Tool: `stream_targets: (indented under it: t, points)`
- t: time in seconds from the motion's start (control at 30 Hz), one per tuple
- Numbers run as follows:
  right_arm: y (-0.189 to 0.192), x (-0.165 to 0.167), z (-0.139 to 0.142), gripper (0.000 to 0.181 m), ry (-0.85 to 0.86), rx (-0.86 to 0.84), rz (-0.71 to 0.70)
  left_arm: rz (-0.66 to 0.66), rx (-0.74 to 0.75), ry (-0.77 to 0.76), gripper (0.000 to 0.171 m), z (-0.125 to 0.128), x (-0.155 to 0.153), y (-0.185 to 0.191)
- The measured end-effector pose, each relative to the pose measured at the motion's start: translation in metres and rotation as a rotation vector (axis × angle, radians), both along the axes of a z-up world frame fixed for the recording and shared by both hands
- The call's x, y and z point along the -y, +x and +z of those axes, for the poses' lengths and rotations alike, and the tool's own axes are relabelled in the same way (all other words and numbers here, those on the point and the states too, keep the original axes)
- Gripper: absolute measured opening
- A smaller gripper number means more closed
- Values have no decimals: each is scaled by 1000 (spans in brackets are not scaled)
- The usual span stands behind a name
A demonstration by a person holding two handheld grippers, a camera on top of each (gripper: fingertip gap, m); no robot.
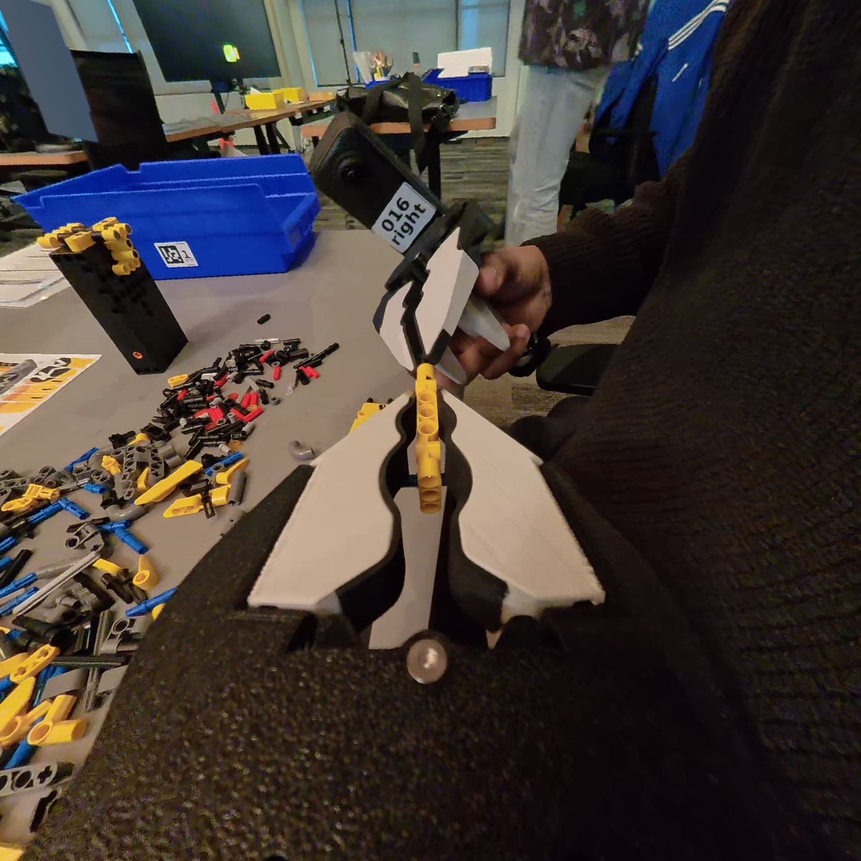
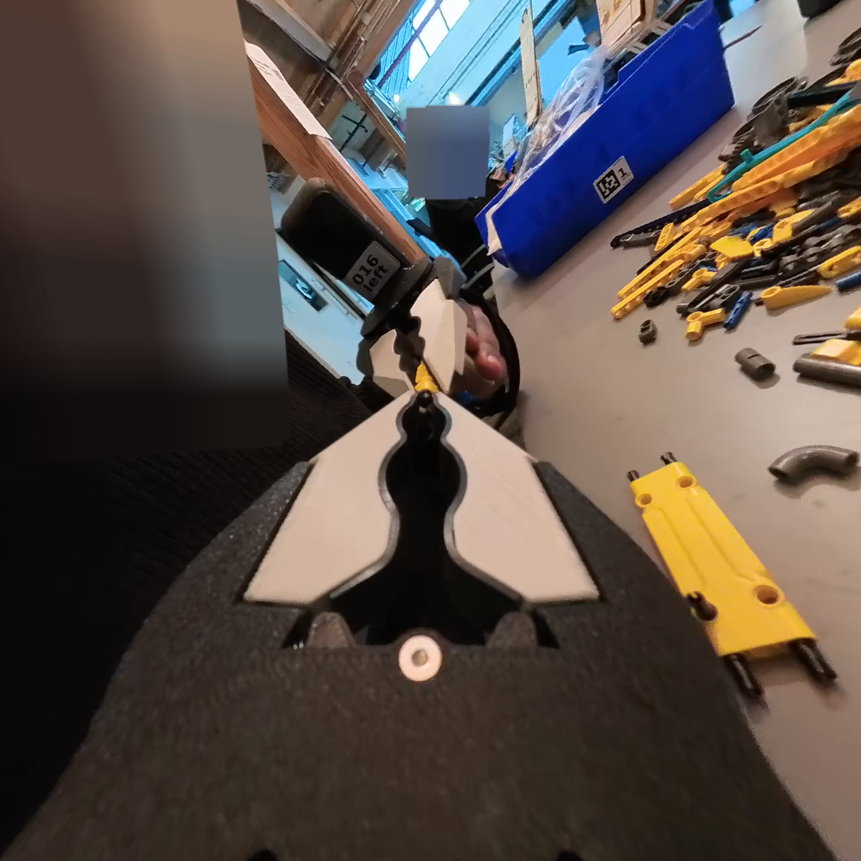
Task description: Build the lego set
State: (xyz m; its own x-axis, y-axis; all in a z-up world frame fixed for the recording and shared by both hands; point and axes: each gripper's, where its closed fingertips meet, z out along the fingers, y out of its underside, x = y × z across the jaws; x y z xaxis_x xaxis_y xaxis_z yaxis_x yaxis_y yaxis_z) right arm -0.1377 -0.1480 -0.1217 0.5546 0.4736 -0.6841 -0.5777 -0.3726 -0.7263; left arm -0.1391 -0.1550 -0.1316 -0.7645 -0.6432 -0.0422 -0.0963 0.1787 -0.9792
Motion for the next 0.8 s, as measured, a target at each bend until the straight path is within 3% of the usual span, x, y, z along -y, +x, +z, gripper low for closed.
stream_targets:
  t: [0.17,0.4,0.67,0.8]
  points:
    - [0,2,-4,5,-23,-22,6,-5,-3,34,6,-5,2,0]
    - [-2,5,-5,6,13,134,-16,-7,-20,9,6,-5,5,-1]
    - [-4,4,-1,4,61,242,-24,-42,-80,-106,6,-1,5,-4]
    - [-7,4,7,2,128,248,-59,-100,-181,-264,6,9,6,-9]
